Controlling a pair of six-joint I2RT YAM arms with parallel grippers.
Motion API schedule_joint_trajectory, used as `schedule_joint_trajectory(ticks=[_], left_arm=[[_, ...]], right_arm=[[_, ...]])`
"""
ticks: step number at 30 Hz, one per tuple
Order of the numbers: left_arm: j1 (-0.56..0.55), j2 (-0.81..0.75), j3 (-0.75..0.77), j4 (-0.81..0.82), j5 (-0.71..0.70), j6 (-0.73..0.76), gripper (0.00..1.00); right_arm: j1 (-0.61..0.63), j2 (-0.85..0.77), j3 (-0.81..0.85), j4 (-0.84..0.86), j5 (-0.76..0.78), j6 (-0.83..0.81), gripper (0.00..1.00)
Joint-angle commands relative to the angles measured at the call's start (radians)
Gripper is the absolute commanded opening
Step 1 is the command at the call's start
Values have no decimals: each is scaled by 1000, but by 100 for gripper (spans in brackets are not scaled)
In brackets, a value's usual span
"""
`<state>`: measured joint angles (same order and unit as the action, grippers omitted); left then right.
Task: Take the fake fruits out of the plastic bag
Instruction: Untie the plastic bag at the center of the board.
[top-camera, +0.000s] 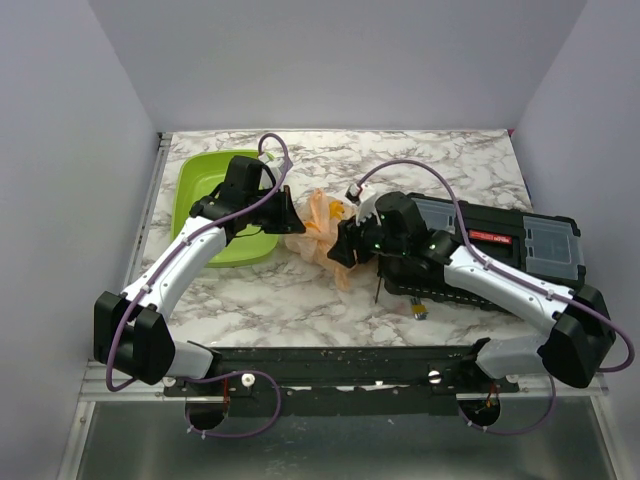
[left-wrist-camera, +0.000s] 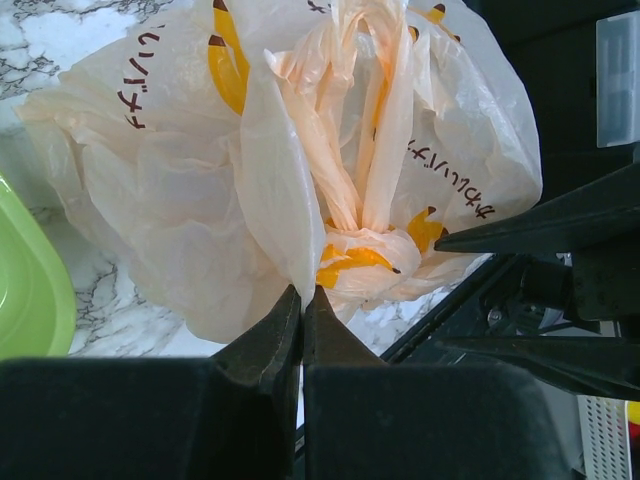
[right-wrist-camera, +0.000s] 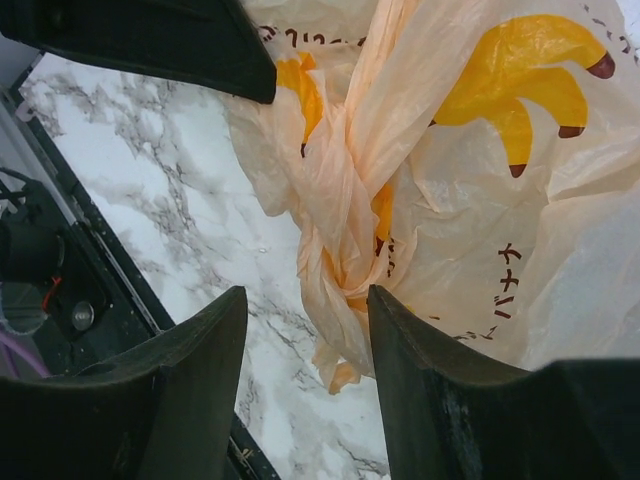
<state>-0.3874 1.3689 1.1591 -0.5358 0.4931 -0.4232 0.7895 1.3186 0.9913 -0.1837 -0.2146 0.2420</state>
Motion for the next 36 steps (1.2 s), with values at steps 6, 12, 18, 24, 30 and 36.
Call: schedule_joint_trajectory(ticks=[6, 12, 18, 24, 30, 36], left_arm=[[3, 17, -7, 17, 43, -8, 0], [3, 26, -2, 10, 39, -8, 0], [3, 24, 3, 1, 25, 2, 0], [3, 12, 12, -19, -24, 29, 0], [5, 7, 17, -30, -64, 39, 0], [4, 21, 29, -48, -93, 56, 0]], right_arm=[[69, 54, -45, 38, 96, -69, 43], [121, 64, -56, 42, 302, -71, 28], [120, 51, -92, 55, 315, -55, 5], [120, 19, -127, 33, 287, -45, 1], [120, -50, -192, 41, 188, -53, 1], [120, -109, -219, 56, 109, -31, 1]])
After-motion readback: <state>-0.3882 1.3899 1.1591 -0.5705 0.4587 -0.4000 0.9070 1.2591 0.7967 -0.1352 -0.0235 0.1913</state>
